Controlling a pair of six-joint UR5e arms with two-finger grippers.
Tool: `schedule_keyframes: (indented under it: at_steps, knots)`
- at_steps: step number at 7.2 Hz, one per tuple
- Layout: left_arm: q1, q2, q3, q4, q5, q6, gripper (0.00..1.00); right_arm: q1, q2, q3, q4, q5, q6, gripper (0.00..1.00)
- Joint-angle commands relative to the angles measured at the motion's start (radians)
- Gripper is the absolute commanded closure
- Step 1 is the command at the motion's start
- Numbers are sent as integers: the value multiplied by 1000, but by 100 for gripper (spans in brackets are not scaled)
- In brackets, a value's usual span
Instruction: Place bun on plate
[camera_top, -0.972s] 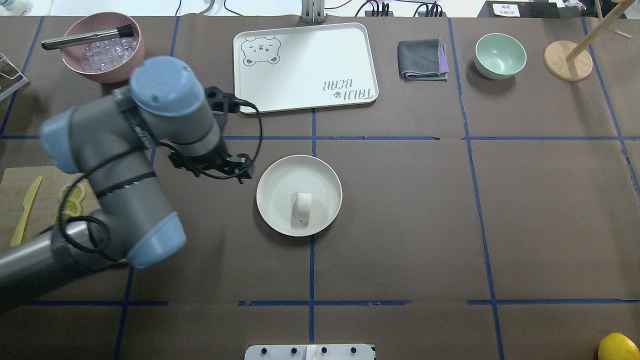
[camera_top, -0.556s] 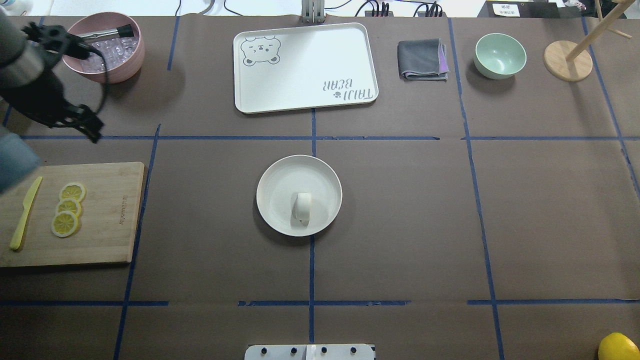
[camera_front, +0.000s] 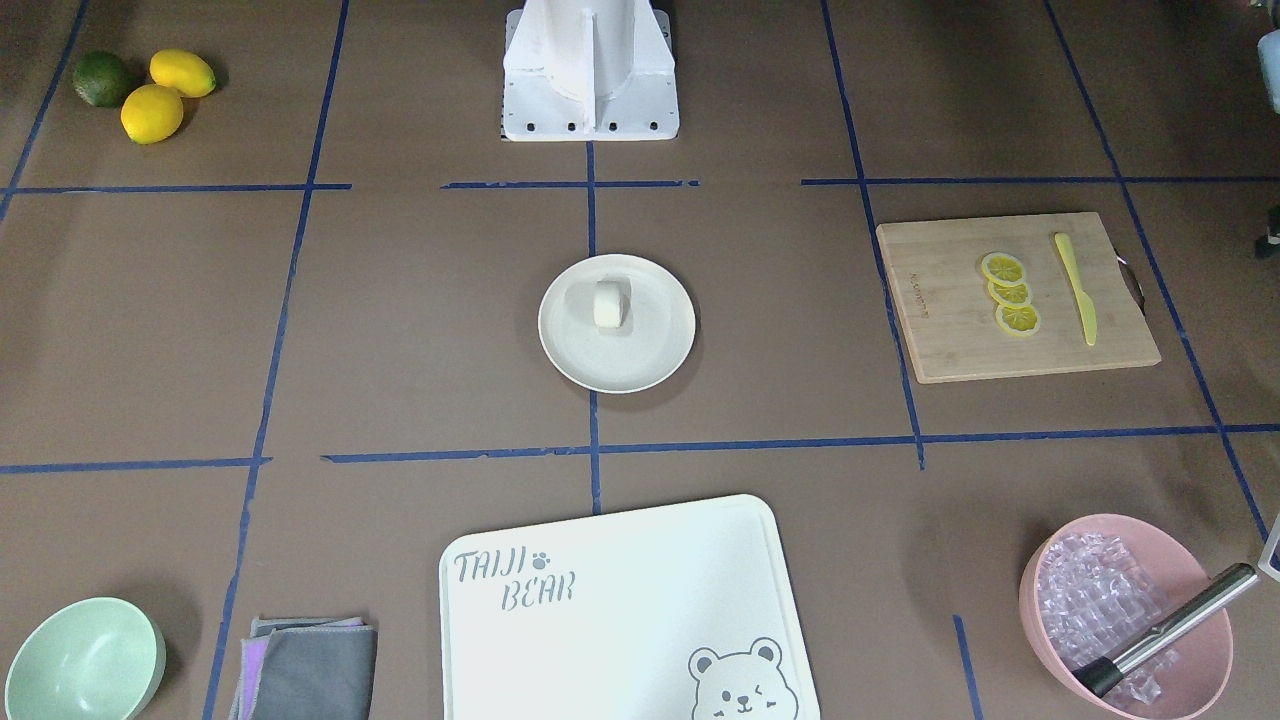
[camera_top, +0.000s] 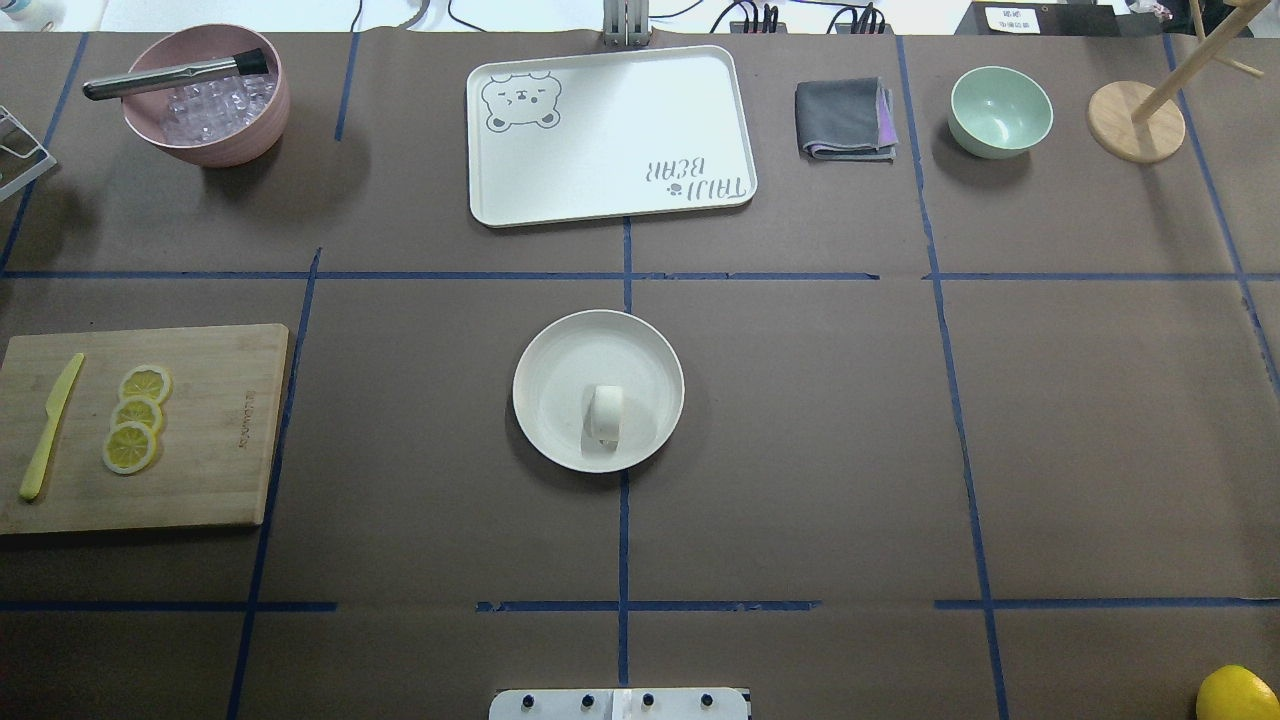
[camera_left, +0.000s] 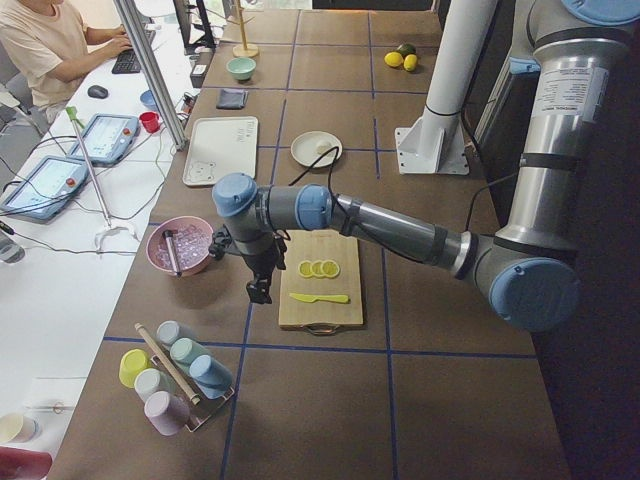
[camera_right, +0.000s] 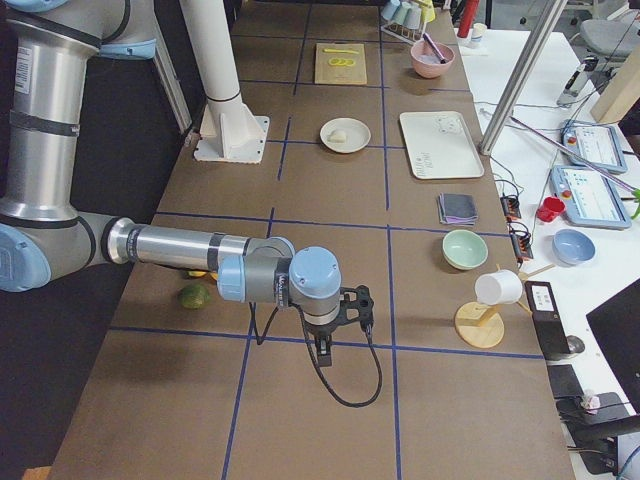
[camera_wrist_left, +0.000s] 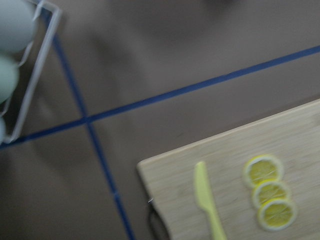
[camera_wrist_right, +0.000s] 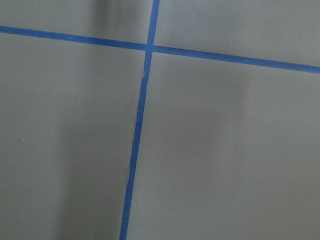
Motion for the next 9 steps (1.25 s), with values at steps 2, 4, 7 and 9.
schedule_keyframes:
  at_steps: [2,4,7,9]
  knots:
    - [-33,75,30,-49,-6,8,0,0,0,2,0,0,1,1]
    - [-31,58,25,-51,-3,8,0,0,2,4,0,0,1,1]
    - [-29,59,38,-53,-3,15,0,0,2,4,2,0,2,1]
    - [-30,69,38,-49,-3,11,0,0,2,2,0,0,2,1]
